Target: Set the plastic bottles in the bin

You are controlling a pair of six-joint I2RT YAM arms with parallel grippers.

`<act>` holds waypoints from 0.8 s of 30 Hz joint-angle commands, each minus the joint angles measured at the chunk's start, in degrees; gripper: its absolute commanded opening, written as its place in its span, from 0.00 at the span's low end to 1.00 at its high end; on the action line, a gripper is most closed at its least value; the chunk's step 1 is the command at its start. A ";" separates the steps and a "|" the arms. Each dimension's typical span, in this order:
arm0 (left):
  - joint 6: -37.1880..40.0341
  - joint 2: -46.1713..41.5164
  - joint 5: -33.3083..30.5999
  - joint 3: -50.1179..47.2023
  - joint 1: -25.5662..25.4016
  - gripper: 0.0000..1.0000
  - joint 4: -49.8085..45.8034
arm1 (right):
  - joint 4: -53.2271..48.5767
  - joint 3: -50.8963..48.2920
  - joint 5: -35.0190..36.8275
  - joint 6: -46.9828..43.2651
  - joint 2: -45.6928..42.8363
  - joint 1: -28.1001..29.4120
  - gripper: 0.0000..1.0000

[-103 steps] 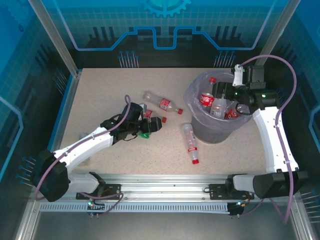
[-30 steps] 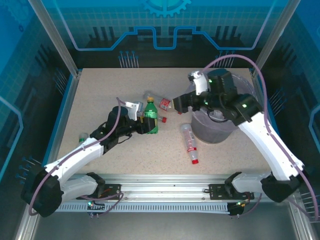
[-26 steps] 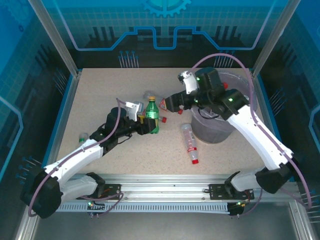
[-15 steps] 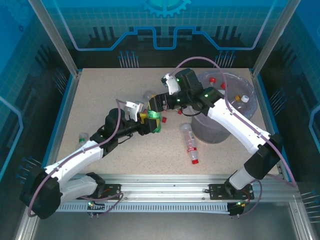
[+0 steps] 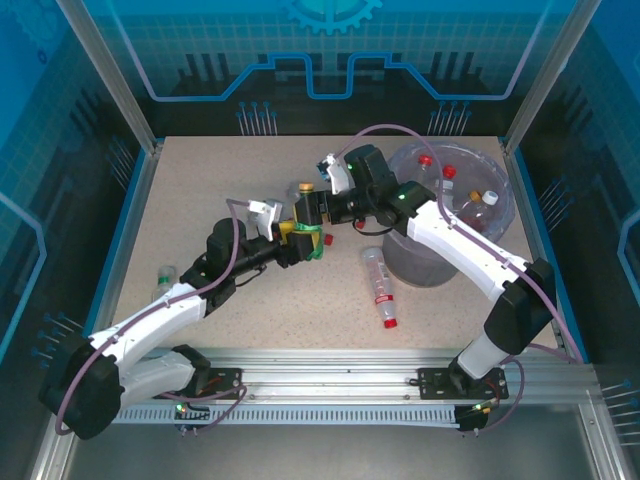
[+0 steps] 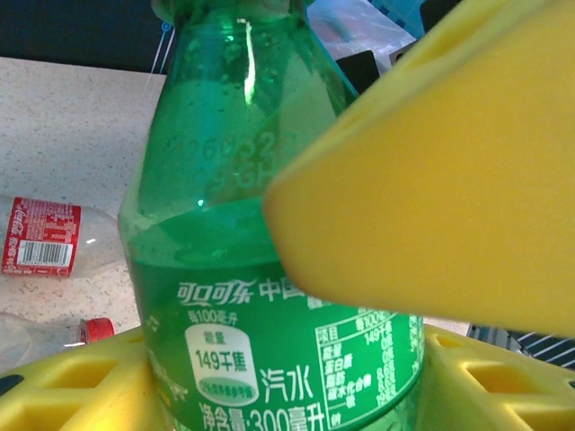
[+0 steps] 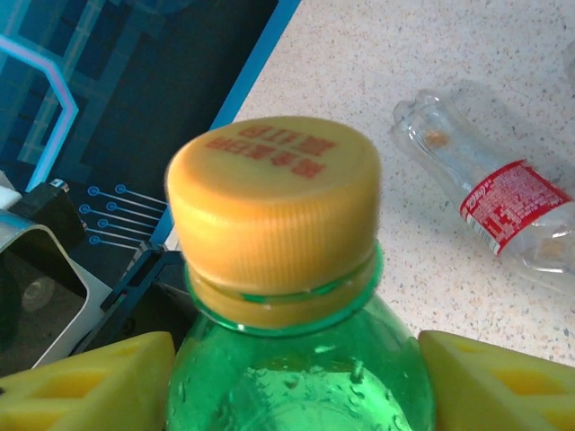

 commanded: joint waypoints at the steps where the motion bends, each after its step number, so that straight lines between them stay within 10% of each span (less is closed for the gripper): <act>1: -0.35 -0.35 -1.21 -0.14 -0.36 0.62 3.26 | 1.57 -0.30 -1.82 0.74 0.29 0.80 0.64; 24: -9.39 -6.76 -2.79 -3.57 -0.36 0.99 0.28 | -1.00 14.03 2.68 -6.95 -2.53 -7.47 0.48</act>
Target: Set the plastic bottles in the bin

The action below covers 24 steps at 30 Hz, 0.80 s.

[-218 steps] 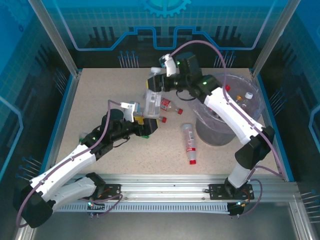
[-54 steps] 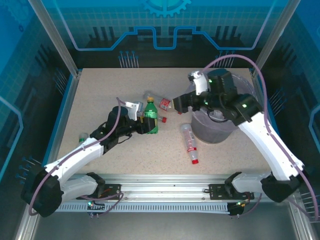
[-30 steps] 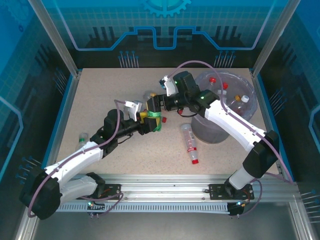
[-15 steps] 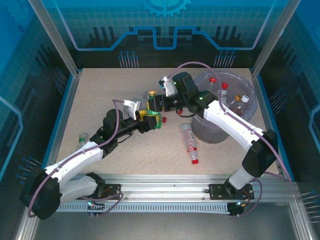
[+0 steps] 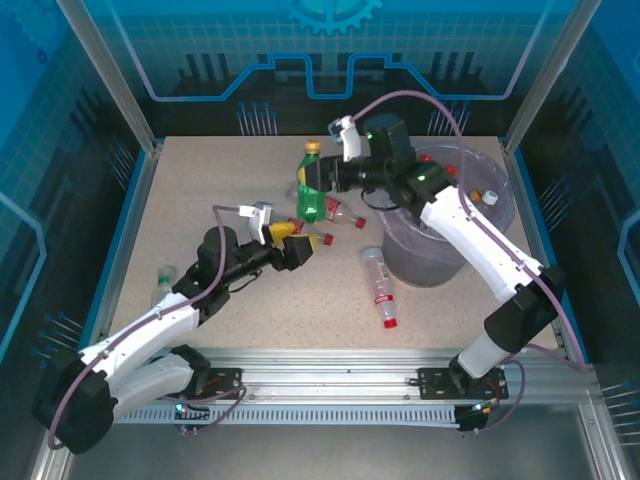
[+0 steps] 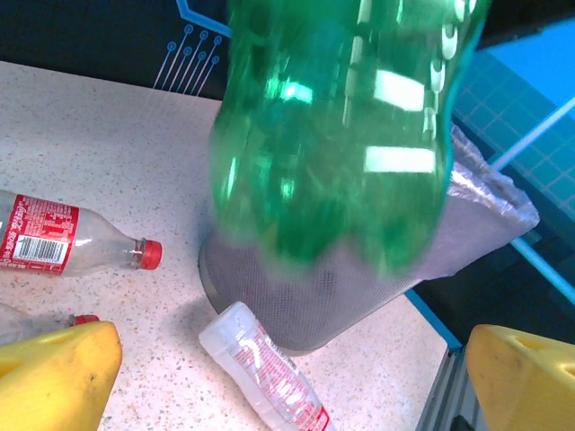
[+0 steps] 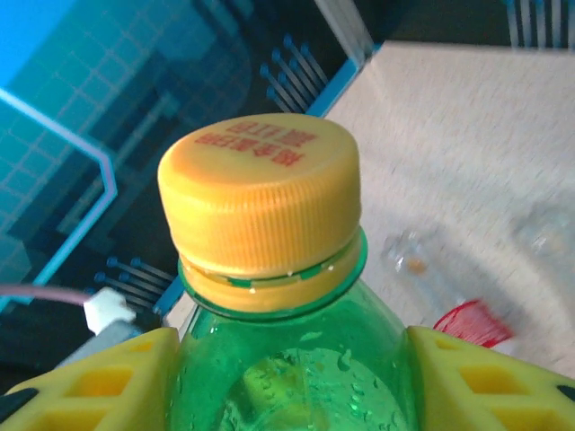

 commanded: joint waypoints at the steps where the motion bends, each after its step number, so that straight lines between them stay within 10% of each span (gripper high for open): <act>1: -5.09 -0.96 -1.91 -0.40 -0.43 0.99 -0.62 | -1.39 2.38 1.29 -2.46 -3.41 -3.84 0.48; 17: -16.69 16.05 -15.04 13.37 -5.31 0.98 -15.05 | -24.31 3.76 6.55 -13.16 -18.86 -40.51 0.45; 24: -21.46 16.31 -19.04 9.65 -3.68 0.95 -19.82 | -30.57 1.28 13.56 -17.60 -16.01 -43.52 0.43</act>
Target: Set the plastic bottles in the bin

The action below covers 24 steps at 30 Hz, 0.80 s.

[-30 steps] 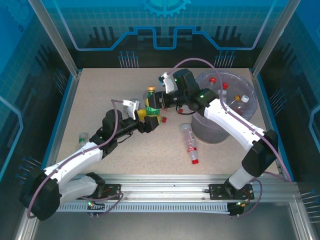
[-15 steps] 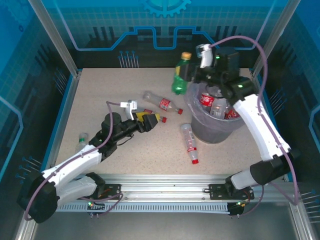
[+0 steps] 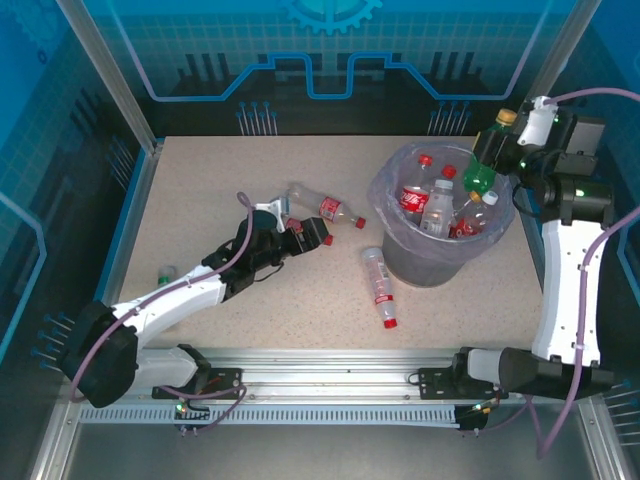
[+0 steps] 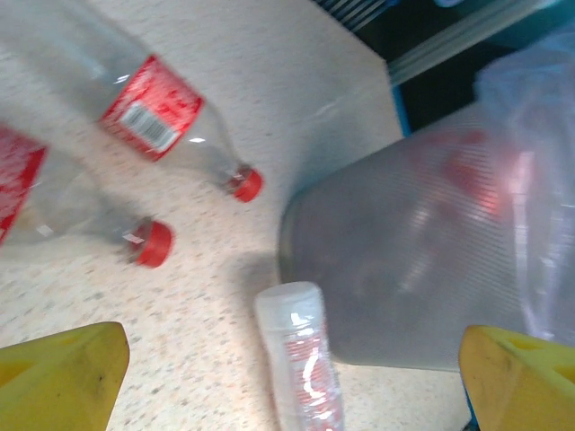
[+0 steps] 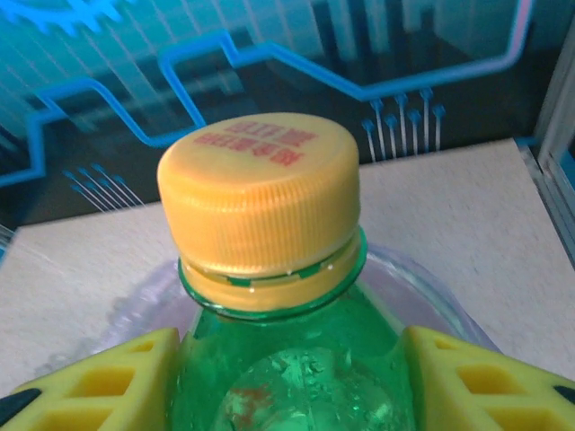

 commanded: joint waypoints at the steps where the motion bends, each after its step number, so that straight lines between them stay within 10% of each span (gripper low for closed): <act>1: -2.91 0.13 -3.22 -1.51 0.90 0.95 -5.84 | -5.60 -1.93 3.33 -3.43 1.70 -0.39 0.43; 24: -4.42 2.13 -1.01 -3.89 4.75 0.93 -12.58 | 0.35 -16.79 10.09 2.75 11.67 11.77 0.42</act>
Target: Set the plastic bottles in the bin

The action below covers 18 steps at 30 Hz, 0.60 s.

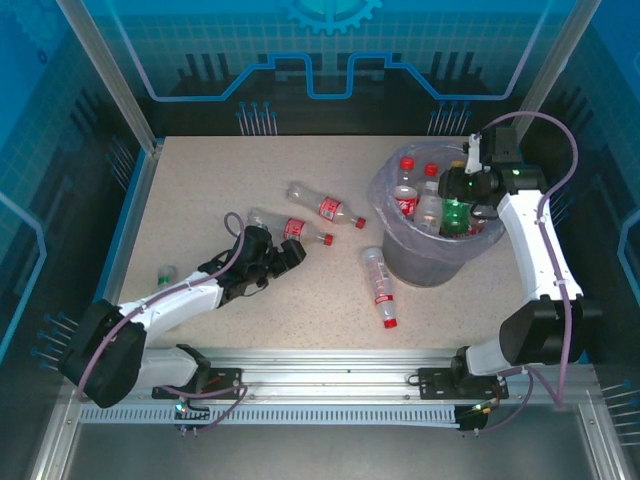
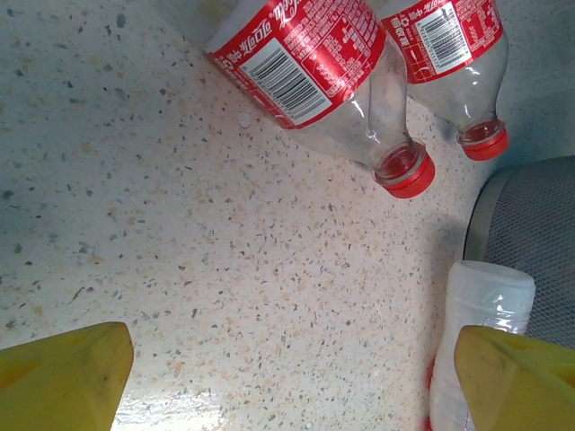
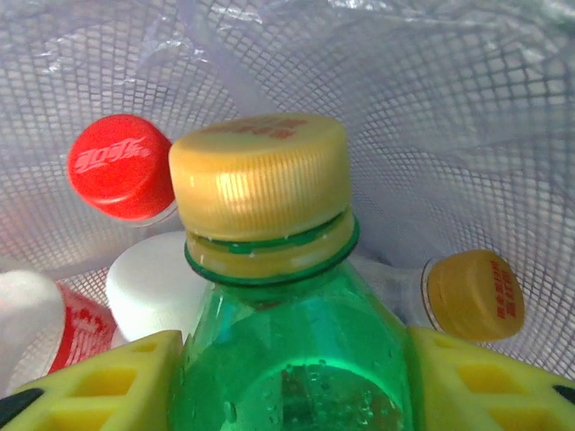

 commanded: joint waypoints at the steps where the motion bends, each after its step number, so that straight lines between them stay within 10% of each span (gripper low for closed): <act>1: 2.08 2.11 1.54 3.31 0.42 0.93 -1.78 | 0.31 -3.14 -1.91 3.24 2.52 2.39 0.43; 18: 1.70 11.56 9.76 13.42 -9.07 0.96 -0.20 | -4.12 5.33 -1.25 0.28 -4.05 3.36 0.85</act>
